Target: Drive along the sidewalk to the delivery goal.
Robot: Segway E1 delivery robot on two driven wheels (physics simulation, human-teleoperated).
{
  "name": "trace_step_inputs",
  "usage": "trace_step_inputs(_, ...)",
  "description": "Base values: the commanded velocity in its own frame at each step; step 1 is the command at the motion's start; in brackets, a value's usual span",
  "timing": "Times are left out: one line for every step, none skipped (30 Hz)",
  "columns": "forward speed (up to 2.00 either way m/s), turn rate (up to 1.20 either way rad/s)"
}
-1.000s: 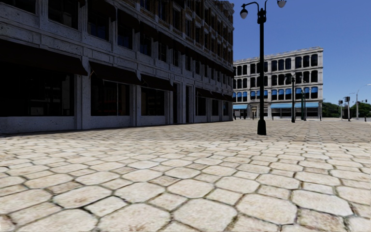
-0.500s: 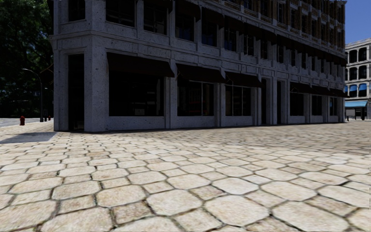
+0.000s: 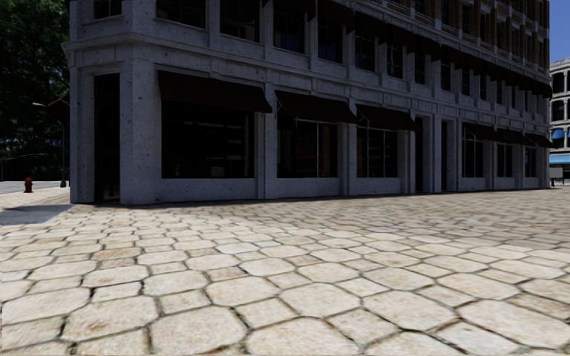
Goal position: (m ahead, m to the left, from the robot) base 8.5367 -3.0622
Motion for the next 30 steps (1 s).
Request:
trace_step_inputs(1.84, 0.0)
trace_step_inputs(1.84, 0.0)
trace_step_inputs(1.84, 0.0)
trace_step_inputs(1.84, 0.0)
trace_step_inputs(1.84, 0.0)
trace_step_inputs(1.84, 0.0)
trace_step_inputs(1.84, 0.0)
trace_step_inputs(1.84, 0.0)
trace_step_inputs(1.84, 0.0)
trace_step_inputs(1.84, 0.0)
trace_step_inputs(1.84, 0.0)
trace_step_inputs(1.84, 0.0)
trace_step_inputs(1.84, 0.0)
trace_step_inputs(1.84, 0.0)
trace_step_inputs(1.84, 0.0)
trace_step_inputs(1.84, 0.0)
trace_step_inputs(1.84, 0.0)
trace_step_inputs(1.84, 0.0)
trace_step_inputs(1.84, 0.0)
trace_step_inputs(1.84, 0.0)
trace_step_inputs(1.84, 0.0)
trace_step_inputs(1.84, 0.0)
trace_step_inputs(1.84, 0.0)
trace_step_inputs(1.84, 0.0)
trace_step_inputs(1.84, 0.0)
trace_step_inputs(1.84, 0.0)
trace_step_inputs(1.84, 0.0)
trace_step_inputs(1.84, 0.0)
trace_step_inputs(1.84, 0.0)
trace_step_inputs(1.84, 0.0)
